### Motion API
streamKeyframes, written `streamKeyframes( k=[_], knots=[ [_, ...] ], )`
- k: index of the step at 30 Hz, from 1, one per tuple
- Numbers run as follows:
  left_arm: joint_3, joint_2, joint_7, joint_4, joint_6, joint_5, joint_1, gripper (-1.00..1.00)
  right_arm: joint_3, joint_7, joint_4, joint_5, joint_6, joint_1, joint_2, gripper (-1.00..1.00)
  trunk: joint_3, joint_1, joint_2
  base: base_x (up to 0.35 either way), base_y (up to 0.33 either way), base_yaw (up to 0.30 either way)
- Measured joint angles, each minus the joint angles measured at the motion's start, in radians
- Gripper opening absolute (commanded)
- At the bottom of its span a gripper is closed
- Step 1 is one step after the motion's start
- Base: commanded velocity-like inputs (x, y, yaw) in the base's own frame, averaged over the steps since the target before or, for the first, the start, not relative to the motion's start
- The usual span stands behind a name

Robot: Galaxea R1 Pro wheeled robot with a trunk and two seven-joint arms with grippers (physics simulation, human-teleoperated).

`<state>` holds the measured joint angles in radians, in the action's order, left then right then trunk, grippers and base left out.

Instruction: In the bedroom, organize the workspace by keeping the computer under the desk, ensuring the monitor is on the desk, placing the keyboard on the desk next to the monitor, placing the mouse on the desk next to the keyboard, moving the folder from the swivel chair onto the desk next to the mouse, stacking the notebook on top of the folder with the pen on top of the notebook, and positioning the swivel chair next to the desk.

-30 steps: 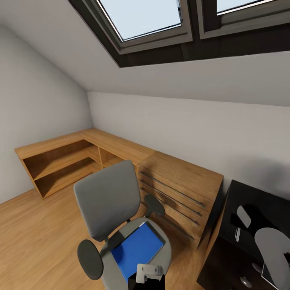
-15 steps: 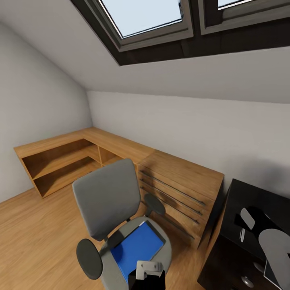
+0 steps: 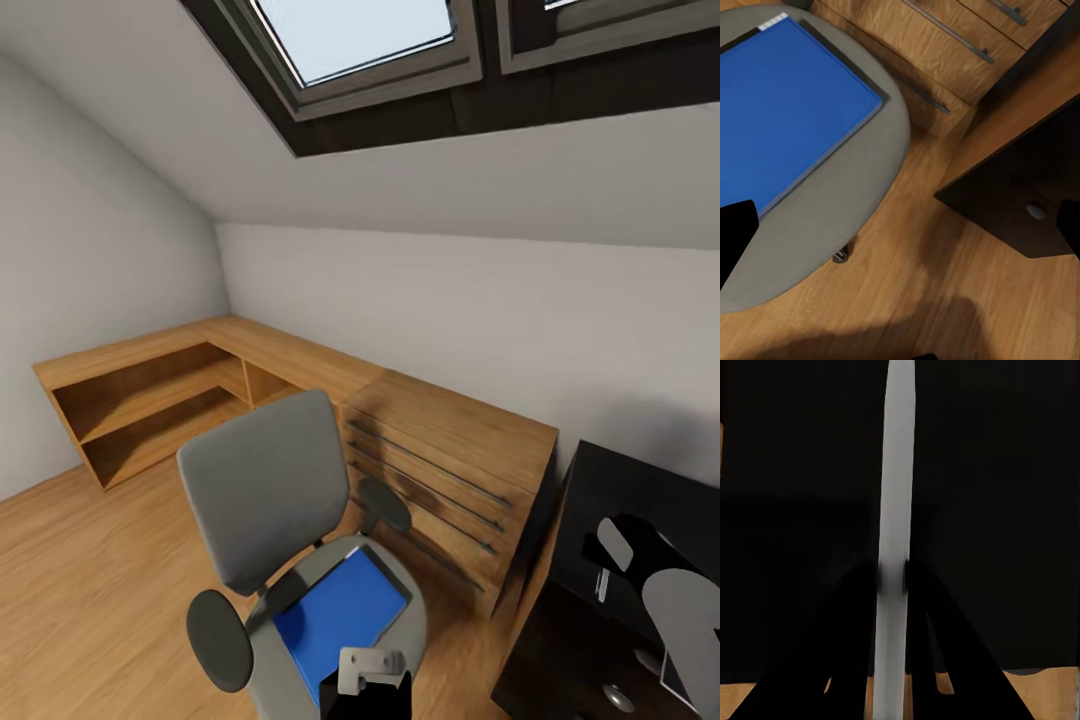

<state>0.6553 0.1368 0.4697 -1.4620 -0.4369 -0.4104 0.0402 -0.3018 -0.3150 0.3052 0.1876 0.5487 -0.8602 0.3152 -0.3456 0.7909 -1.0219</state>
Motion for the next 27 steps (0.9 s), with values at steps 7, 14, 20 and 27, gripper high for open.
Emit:
streamKeyframes(
  k=[7, 14, 20, 27],
  knots=[
    [0.0, 0.0, -0.001, -0.001, -0.001, -0.004, 0.0, 1.0, 0.0, 0.0, 0.0, 0.0, 0.0, 0.0, 0.0, -1.0, -0.022, 0.027, -0.049, 0.0, 0.0, 0.0],
    [0.001, 0.0, -0.001, -0.001, -0.001, -0.005, 0.0, 1.0, 0.0, 0.0, -0.001, 0.0, 0.0, 0.0, -0.001, -1.0, -0.038, 0.046, -0.084, 0.0, 0.0, 0.0],
    [0.001, 0.0, -0.001, -0.001, -0.002, -0.005, 0.0, 1.0, 0.0, 0.0, 0.0, -0.022, 0.0, 0.0, -0.001, -1.0, -0.041, 0.05, -0.091, 0.0, 0.0, 0.0],
    [0.003, 0.001, -0.001, -0.001, -0.002, -0.005, 0.0, 1.0, 0.0, 0.0, 0.0, -0.027, 0.0, 0.0, -0.001, -1.0, -0.063, 0.077, -0.14, 0.0, 0.0, 0.0]
  ],
)
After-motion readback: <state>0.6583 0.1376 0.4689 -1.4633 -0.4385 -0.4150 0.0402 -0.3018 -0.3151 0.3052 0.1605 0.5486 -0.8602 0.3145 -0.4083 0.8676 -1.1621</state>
